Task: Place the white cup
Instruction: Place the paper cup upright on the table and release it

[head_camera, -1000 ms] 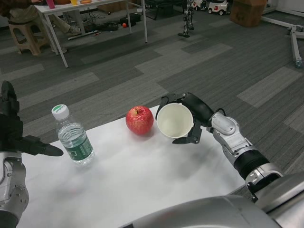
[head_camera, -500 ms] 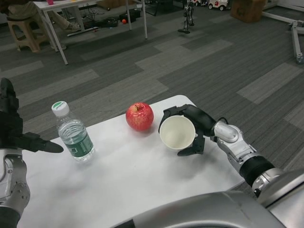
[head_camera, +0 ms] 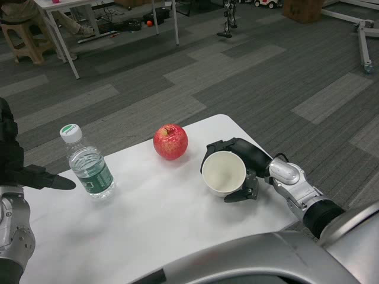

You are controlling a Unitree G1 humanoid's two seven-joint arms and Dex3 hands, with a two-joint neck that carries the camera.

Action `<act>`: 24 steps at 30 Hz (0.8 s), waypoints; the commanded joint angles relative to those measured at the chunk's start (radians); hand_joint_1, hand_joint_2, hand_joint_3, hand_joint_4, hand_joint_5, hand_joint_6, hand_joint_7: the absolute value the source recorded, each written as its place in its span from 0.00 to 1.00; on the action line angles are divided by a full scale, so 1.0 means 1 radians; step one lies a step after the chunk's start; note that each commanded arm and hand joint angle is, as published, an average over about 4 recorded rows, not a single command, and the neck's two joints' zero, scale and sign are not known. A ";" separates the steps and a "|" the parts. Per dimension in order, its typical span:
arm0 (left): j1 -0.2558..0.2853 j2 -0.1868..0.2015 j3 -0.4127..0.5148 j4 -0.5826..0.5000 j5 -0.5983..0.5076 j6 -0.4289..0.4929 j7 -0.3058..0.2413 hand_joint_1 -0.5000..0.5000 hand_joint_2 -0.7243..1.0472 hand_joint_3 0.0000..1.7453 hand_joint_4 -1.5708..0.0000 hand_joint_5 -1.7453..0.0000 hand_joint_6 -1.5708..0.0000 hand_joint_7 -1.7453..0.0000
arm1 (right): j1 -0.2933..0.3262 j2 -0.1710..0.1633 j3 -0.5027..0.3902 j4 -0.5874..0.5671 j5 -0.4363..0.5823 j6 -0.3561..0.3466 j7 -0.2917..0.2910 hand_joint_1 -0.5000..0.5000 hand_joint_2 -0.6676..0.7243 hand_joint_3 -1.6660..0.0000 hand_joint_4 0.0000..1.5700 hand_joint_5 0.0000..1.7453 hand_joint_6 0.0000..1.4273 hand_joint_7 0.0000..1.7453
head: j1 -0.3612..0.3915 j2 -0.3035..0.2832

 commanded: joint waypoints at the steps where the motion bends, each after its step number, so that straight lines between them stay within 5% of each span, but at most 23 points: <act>1: 0.012 0.004 0.001 0.001 -0.003 -0.003 -0.002 0.00 0.05 0.05 1.00 1.00 1.00 0.92 | 0.019 0.010 0.016 0.028 -0.004 0.010 0.000 0.75 0.45 0.10 1.00 0.56 0.86 0.60 | -0.003 -0.002; 8: 0.010 0.004 0.002 0.001 -0.003 -0.002 -0.002 0.00 0.05 0.05 1.00 1.00 1.00 0.92 | 0.019 0.012 0.031 0.052 -0.005 0.006 0.000 0.66 0.45 0.10 1.00 0.61 0.84 0.65 | -0.009 -0.005; 11: 0.008 0.004 0.002 0.003 -0.003 -0.002 -0.002 0.00 0.05 0.05 1.00 1.00 1.00 0.92 | 0.018 0.013 0.034 0.064 -0.006 0.004 -0.002 0.59 0.45 0.10 1.00 0.67 0.70 0.74 | -0.010 -0.005; 13: 0.007 0.004 0.002 0.004 -0.003 -0.002 -0.002 0.00 0.05 0.05 1.00 1.00 1.00 0.92 | 0.018 0.013 0.034 0.071 -0.006 0.002 -0.004 0.54 0.45 0.10 0.95 0.74 0.51 0.80 | -0.010 -0.004; 19: 0.005 0.004 0.002 0.006 -0.003 -0.002 -0.002 0.00 0.05 0.05 1.00 1.00 1.00 0.92 | 0.018 0.014 0.034 0.074 -0.006 -0.003 -0.004 0.42 0.50 0.07 0.66 0.92 0.14 0.90 | -0.013 -0.007; 23: 0.006 0.004 0.002 0.006 -0.003 -0.002 -0.002 0.00 0.05 0.05 1.00 1.00 1.00 0.92 | 0.017 0.011 0.032 0.071 -0.006 -0.006 -0.004 0.35 0.55 0.05 0.21 0.94 0.00 0.92 | -0.011 -0.007; 24: 0.006 0.004 0.002 0.006 -0.003 -0.002 -0.002 0.00 0.05 0.05 1.00 1.00 1.00 0.92 | 0.017 0.011 0.031 0.071 -0.006 -0.007 -0.004 0.34 0.55 0.05 0.17 0.94 0.00 0.92 | -0.010 -0.008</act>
